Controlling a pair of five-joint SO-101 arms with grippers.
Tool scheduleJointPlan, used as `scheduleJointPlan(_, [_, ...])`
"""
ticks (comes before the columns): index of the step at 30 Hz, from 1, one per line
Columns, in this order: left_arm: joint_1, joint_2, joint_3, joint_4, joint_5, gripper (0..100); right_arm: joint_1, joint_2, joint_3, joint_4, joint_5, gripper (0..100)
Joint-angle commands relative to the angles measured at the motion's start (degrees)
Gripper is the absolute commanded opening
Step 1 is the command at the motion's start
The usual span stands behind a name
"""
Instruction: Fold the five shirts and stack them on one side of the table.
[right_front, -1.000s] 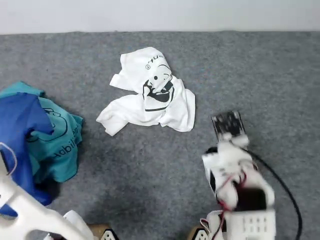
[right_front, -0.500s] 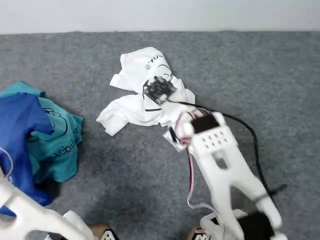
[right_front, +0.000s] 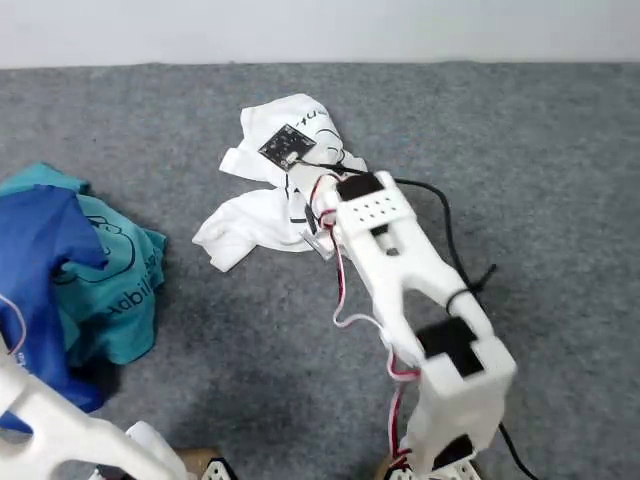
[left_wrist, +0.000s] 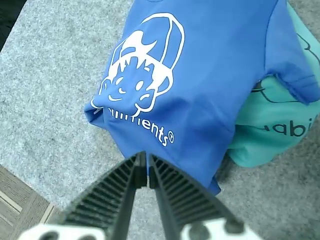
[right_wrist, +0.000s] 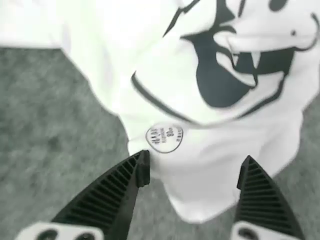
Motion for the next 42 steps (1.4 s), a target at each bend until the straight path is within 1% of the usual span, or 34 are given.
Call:
scheduleJointPlan(1, [-0.26,-1.32,-0.22,1.05,0.26,2,-0.31,5.85,-8.00,-0.22,0.53,28.8])
scheduleJointPlan(7, [-0.26,-1.32,-0.22,1.05,0.26,2,-0.31,14.46,-12.13,-0.13,0.53,28.7])
scheduleJointPlan(9, [-0.26,-1.32,-0.13,1.05,0.26,2,-0.22,15.52,-12.66,0.57,0.62,26.4])
scheduleJointPlan(12, [-0.26,-1.32,-0.13,1.05,0.26,2,-0.75,17.01,-17.14,6.11,0.79,16.6])
scheduleJointPlan(15, [-0.26,-1.32,-0.13,1.05,0.26,2,-1.27,19.65,-21.45,12.35,5.36,2.1])
scheduleJointPlan(16, [-0.26,-1.32,-0.13,1.05,0.26,2,-1.27,20.35,-23.30,15.08,6.77,0.1])
scheduleJointPlan(17, [-0.26,-1.32,-0.13,1.05,0.26,2,-1.27,20.88,-25.23,17.89,7.47,2.0])
scheduleJointPlan(24, [-0.26,-1.32,-0.13,1.05,0.26,2,-1.19,21.23,-37.45,35.82,8.00,1.1])
scheduleJointPlan(27, [-0.26,-1.32,-0.13,1.05,0.26,2,-0.75,21.23,-40.53,43.21,10.81,1.1])
scheduleJointPlan(30, [-0.26,-1.32,-0.13,1.05,0.26,2,2.42,19.03,-39.47,43.21,12.22,1.0])
scheduleJointPlan(34, [-0.26,-1.32,-0.13,1.14,0.26,2,6.37,13.58,-34.64,43.21,19.78,1.0])
scheduleJointPlan(42, [0.18,-1.32,-0.13,1.14,0.26,2,16.31,-1.89,-17.32,43.21,30.77,1.0])
